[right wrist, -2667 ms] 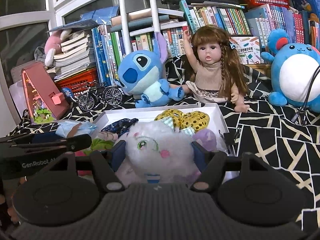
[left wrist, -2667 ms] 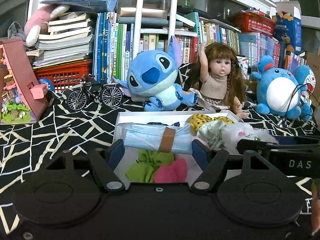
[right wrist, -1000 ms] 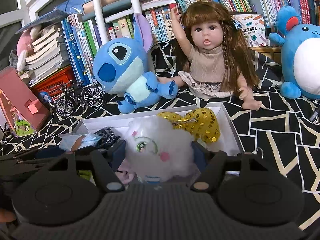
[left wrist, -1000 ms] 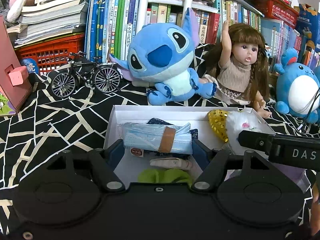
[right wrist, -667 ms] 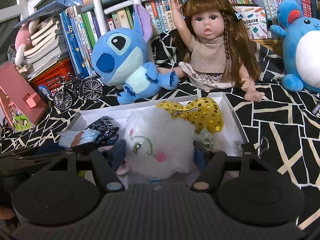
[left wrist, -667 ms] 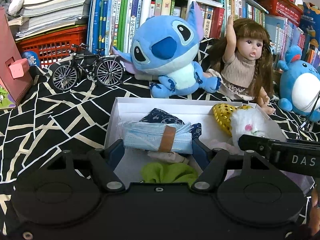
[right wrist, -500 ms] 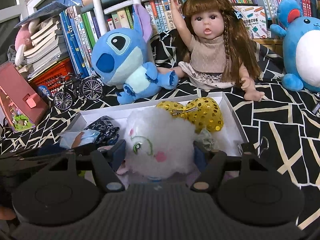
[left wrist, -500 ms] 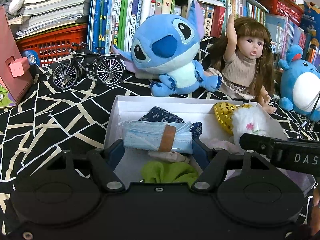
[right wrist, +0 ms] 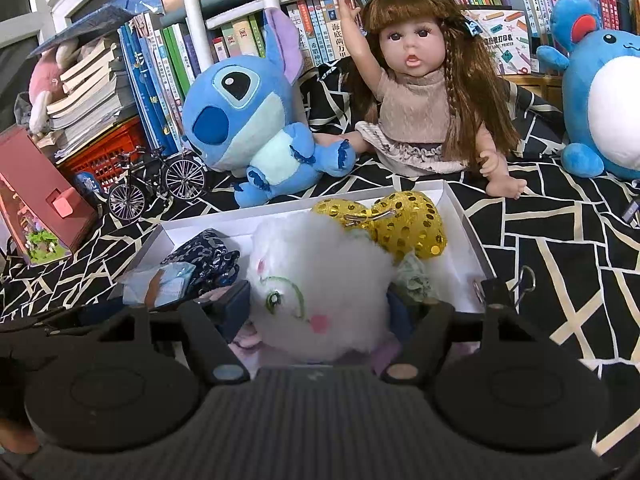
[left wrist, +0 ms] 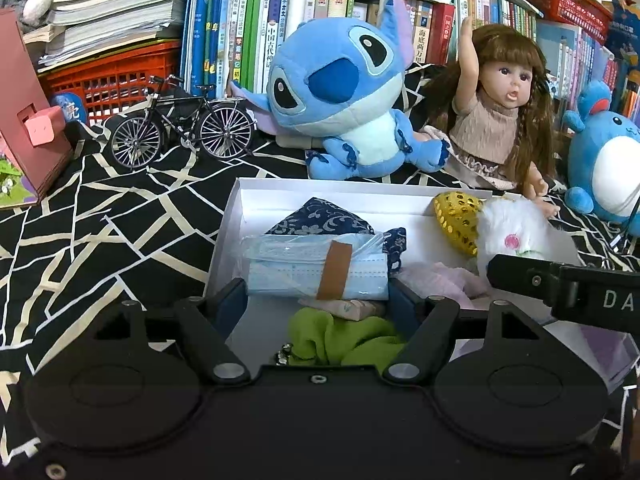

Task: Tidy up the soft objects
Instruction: 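Lower the white plush into the box with the right tool while the left tool lowers the blue pack, then open the right tool releasing the white plush while the left tool releases the blue pack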

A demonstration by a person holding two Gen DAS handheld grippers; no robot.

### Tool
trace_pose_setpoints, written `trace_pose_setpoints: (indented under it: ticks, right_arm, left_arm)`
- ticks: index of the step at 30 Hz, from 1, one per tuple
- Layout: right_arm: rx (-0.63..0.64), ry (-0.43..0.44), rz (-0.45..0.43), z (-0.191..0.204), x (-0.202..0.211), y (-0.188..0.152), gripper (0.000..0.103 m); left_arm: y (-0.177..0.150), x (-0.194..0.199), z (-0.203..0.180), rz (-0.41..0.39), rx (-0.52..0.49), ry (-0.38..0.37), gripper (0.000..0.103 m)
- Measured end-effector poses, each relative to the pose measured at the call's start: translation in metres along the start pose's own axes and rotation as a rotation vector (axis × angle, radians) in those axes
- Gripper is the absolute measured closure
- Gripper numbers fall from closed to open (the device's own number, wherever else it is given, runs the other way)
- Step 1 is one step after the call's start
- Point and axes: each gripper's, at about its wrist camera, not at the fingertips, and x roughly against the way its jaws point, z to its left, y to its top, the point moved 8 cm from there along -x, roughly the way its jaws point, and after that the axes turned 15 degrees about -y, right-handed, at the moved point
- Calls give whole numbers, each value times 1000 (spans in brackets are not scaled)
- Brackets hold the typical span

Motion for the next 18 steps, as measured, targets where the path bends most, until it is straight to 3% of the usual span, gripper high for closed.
trace_pose_setpoints:
  ticks: [18]
  right_arm:
    - [-30,6,-72,-7,40,16,15]
  left_arm:
    - [11,45,-19,-59,-32,-19,13]
